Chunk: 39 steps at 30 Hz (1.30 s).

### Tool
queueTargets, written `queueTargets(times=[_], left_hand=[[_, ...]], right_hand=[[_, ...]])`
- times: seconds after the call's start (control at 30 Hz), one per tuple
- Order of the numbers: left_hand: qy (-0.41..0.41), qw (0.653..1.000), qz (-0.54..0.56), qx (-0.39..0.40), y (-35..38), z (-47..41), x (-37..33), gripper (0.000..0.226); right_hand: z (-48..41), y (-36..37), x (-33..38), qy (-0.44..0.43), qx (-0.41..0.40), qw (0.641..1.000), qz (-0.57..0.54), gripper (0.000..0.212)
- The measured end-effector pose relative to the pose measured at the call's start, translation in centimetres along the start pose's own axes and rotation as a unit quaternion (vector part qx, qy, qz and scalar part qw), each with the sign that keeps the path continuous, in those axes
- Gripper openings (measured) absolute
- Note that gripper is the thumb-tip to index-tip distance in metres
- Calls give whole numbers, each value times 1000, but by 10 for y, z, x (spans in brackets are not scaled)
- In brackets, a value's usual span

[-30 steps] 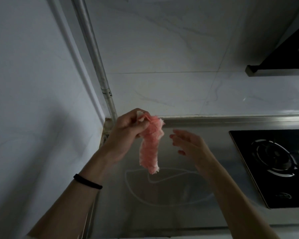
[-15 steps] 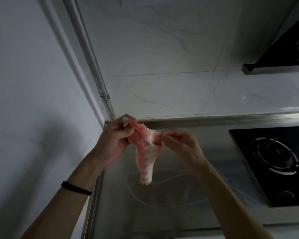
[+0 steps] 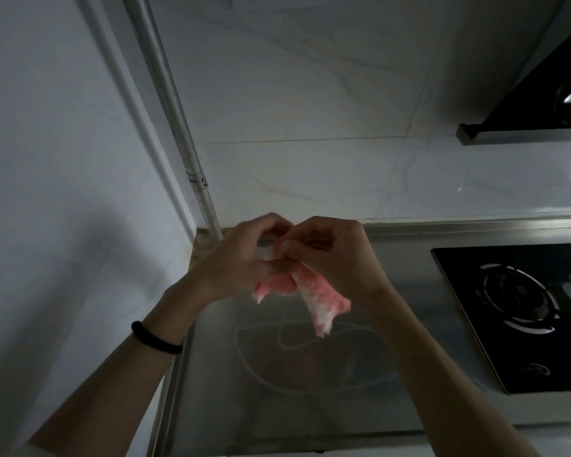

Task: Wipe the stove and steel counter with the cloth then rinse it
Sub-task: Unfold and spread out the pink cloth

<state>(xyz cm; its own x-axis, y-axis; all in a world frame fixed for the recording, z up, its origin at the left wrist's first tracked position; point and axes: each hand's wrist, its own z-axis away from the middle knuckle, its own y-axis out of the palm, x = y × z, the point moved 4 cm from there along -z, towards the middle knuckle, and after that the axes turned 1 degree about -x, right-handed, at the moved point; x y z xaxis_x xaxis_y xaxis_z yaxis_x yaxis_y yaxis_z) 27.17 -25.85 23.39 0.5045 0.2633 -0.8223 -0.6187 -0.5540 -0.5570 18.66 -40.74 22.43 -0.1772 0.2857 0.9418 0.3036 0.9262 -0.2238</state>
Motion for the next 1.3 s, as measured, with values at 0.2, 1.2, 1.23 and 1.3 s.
queueTargets(times=[0.2, 1.2, 1.23, 1.3], left_hand=[[11, 1000, -22, -5, 8, -1, -13, 10], [-97, 967, 37, -233, -50, 45, 46, 13], [-117, 961, 28, -249, -47, 48, 53, 13], [-145, 955, 32, -256, -35, 52, 64, 12]], right_hand=[[22, -25, -39, 59, -94, 993, -34, 10], [51, -6, -114, 143, -20, 985, 97, 19], [50, -13, -109, 140, -37, 981, 129, 17], [46, -20, -95, 148, -43, 975, 158, 17]])
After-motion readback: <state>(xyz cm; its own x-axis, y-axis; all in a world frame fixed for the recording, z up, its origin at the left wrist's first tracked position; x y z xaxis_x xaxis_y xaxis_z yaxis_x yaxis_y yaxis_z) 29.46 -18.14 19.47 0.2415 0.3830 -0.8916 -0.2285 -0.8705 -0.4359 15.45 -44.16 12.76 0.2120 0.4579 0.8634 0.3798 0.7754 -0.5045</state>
